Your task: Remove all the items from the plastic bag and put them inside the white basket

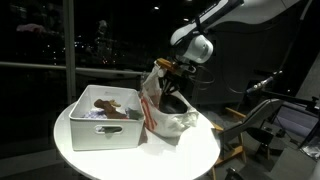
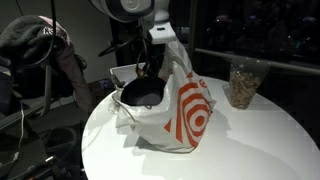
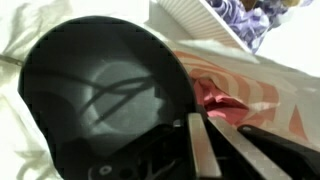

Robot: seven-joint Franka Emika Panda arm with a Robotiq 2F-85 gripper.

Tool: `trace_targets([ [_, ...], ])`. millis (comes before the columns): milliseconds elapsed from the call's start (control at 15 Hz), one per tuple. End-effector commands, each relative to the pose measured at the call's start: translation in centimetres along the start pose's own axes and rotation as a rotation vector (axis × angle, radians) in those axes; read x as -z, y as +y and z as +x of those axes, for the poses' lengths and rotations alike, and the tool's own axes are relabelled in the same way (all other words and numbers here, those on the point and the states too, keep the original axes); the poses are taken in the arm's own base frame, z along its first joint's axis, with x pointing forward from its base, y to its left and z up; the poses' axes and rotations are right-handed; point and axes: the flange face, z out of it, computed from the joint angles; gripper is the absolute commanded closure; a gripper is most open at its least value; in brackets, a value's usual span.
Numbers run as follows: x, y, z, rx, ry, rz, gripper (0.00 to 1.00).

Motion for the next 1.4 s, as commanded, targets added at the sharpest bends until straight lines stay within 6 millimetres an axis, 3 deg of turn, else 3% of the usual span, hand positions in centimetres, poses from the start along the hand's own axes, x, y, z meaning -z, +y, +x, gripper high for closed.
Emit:
trace_targets([
  [0, 4.0, 1.4, -1.7, 0.182, -0.062, 0.061, 0.99],
  [267, 7.7, 1.2, -4.1, 0.394, -0.052, 0.126, 0.99],
  [400, 9.9, 0.0, -6.1, 0.497, -0.041, 0.158, 0.99],
  [600, 12.7, -3.8, -9.9, 0.644, -0.029, 0.209, 0.99],
  [733, 13.4, -6.8, -12.7, 0.712, -0.035, 0.221, 0.99],
  [1000, 12.6, -12.6, -17.2, 0.822, -0.039, 0.219, 0.99],
  [1333, 7.7, -18.3, -19.1, 0.921, -0.050, 0.177, 0.99],
])
